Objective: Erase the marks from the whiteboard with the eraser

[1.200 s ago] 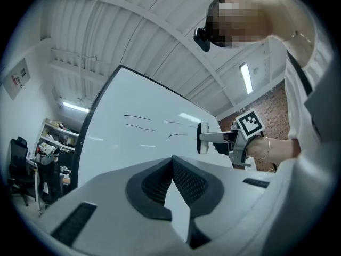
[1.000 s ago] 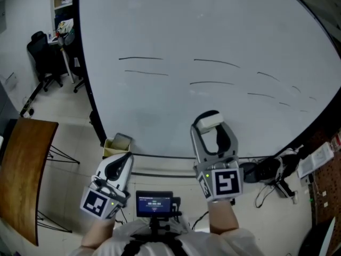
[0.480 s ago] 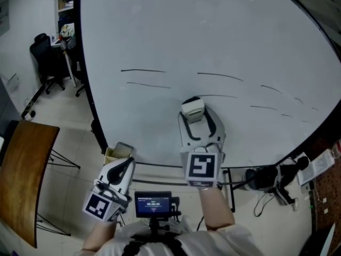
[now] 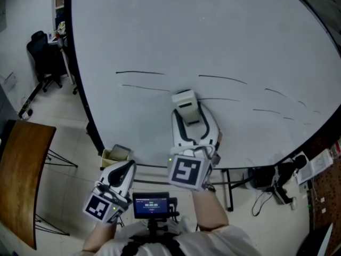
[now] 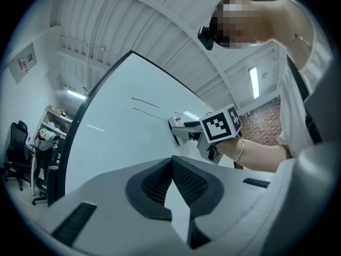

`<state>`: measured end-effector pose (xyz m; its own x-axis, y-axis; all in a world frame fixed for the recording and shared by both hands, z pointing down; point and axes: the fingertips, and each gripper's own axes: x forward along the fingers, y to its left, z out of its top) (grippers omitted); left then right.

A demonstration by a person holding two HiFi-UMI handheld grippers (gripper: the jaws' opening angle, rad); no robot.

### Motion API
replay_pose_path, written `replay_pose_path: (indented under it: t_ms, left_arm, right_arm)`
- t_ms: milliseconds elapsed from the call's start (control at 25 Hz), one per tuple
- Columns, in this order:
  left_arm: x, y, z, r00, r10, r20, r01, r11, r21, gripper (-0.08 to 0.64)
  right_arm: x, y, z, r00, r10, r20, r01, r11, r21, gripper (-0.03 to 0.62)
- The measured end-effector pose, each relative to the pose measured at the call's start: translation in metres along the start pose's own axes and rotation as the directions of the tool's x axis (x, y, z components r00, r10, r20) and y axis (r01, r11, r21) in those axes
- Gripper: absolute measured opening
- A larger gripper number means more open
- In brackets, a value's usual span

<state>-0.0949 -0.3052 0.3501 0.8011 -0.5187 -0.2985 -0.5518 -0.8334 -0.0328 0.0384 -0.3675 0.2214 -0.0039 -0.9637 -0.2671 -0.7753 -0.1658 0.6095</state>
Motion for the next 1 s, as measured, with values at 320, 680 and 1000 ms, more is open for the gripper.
replay_pose_path:
  t_ms: [320, 680, 1000]
  left_arm:
    - [0.014, -0.001, -0.006, 1.0, -0.007, -0.012, 0.007, 1.0, -0.02, 0.0]
    - [0.036, -0.019, -0.015, 0.998, -0.05, -0.029, 0.049, 0.998, -0.04, 0.0]
    - [0.052, -0.039, -0.021, 0.995, -0.087, -0.049, 0.084, 0.995, -0.062, 0.0]
  right_arm:
    - [-0.004, -0.02, -0.006, 1.0, 0.021, 0.02, -0.023, 0.996, 0.089, 0.256]
    - [-0.019, -0.076, -0.035, 0.999, -0.042, -0.025, 0.046, 0.982, 0.182, 0.258]
    - [-0.032, -0.13, -0.062, 0.99, -0.126, -0.069, 0.138, 0.967, 0.214, 0.258]
